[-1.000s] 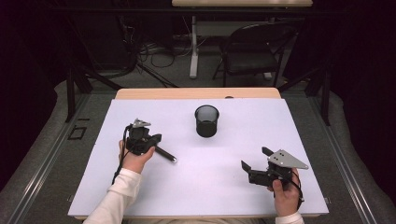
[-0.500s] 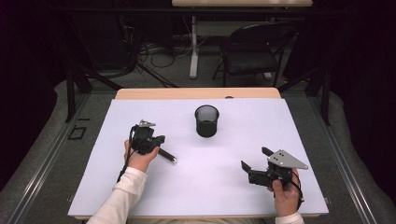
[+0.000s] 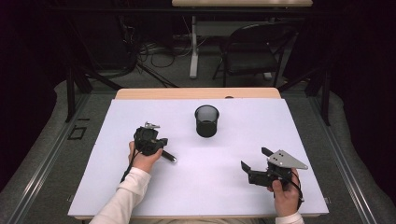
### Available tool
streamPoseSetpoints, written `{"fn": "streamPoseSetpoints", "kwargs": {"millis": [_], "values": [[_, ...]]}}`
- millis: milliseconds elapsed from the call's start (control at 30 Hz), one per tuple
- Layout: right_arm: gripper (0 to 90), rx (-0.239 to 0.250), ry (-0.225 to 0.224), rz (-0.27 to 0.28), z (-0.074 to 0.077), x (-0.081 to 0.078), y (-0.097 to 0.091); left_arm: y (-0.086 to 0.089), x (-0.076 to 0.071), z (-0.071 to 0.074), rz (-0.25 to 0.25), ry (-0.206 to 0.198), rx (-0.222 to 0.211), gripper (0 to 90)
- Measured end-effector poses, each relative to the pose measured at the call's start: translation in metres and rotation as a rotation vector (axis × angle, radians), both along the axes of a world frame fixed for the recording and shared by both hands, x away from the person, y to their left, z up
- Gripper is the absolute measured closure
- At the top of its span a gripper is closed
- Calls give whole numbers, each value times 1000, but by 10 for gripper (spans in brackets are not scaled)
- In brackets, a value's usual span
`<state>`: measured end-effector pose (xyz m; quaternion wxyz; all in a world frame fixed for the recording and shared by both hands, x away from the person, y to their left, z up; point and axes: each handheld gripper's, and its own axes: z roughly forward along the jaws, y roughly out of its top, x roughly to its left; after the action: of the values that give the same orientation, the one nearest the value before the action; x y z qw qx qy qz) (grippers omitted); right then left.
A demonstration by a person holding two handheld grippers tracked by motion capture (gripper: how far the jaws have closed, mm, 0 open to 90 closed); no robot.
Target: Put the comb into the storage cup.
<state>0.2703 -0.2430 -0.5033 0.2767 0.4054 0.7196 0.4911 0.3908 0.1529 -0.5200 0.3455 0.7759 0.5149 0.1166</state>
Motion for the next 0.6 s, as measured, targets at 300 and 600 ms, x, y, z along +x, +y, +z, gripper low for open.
{"fn": "streamPoseSetpoints", "kwargs": {"millis": [300, 600], "values": [[98, -1, 4, 2, -1, 1, 0, -6, 2, -9, -15, 24, 19, 900], [104, 0, 3, 4, -1, 1, 1, -9, 2, -17, -26, 45, 27, 900]]}}
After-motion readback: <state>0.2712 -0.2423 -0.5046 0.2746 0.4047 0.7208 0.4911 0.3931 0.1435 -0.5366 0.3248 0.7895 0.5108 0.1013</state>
